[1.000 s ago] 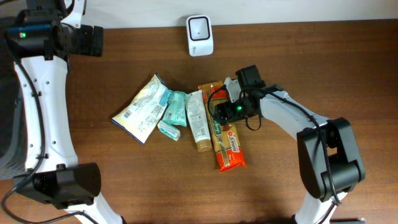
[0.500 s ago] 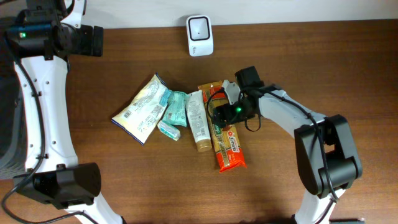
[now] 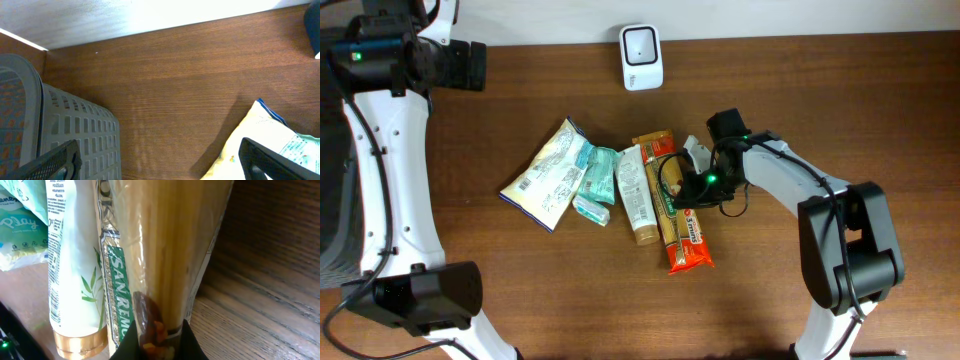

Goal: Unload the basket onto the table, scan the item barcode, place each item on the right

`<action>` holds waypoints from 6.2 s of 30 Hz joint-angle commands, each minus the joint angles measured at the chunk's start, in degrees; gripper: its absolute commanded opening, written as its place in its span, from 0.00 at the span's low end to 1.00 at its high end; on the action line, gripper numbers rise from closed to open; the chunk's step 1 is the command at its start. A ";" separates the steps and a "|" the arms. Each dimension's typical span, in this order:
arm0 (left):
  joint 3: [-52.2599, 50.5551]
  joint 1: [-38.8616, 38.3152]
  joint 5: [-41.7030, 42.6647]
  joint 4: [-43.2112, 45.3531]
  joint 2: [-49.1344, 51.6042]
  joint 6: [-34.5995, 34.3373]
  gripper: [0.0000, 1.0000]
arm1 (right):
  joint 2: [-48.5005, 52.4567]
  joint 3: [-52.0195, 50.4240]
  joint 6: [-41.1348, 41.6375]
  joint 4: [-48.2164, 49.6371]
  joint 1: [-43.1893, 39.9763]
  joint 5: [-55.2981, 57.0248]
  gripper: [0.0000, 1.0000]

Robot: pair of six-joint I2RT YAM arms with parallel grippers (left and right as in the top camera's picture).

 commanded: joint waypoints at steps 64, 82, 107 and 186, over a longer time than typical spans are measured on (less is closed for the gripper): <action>0.37 0.11 0.20 0.09 -0.24 0.90 0.99 | 1.51 -3.56 -8.35 -5.68 -13.55 1.55 0.65; 0.37 0.11 0.20 0.09 -0.24 0.90 0.99 | -3.23 0.17 -5.31 -8.90 -13.57 0.07 0.04; 0.37 0.11 0.20 0.09 -0.24 0.90 0.99 | -7.93 11.89 5.81 -22.29 3.15 27.36 0.66; 0.37 0.11 0.20 0.09 -0.24 0.90 0.99 | -23.43 -0.74 25.99 -28.46 -5.42 56.35 0.04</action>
